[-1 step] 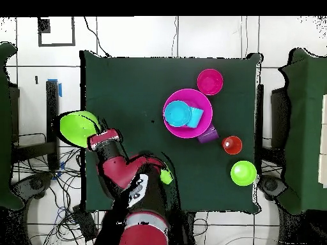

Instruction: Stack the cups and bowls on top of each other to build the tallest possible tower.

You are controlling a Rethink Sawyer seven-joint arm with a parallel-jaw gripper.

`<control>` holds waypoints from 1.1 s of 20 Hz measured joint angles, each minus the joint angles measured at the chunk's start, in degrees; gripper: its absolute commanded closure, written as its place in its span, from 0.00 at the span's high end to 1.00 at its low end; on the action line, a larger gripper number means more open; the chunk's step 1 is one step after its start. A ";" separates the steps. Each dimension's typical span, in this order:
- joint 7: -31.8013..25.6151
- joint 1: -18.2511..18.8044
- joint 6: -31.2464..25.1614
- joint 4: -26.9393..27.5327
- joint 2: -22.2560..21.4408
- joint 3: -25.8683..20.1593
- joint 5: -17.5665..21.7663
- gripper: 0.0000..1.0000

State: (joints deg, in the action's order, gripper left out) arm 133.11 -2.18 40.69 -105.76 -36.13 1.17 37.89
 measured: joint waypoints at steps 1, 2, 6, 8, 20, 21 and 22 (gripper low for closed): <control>0.34 1.57 -3.44 -0.32 -1.70 -1.86 1.97 0.00; 1.18 5.32 -10.23 -0.80 -4.84 -6.19 6.89 0.00; 2.90 12.44 -17.96 -1.72 -8.57 -14.25 16.43 0.00; 4.16 17.32 -20.74 -2.80 -10.23 -19.63 22.23 0.00; 9.97 52.78 -39.12 -14.16 -11.17 -55.35 27.71 0.00; 9.82 54.75 -40.78 -14.64 -10.72 -57.19 26.85 0.00; 9.67 56.73 -42.43 -15.12 -10.27 -59.02 25.99 0.00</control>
State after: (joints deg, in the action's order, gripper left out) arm 142.78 54.55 -1.74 -120.88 -46.41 -57.85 63.89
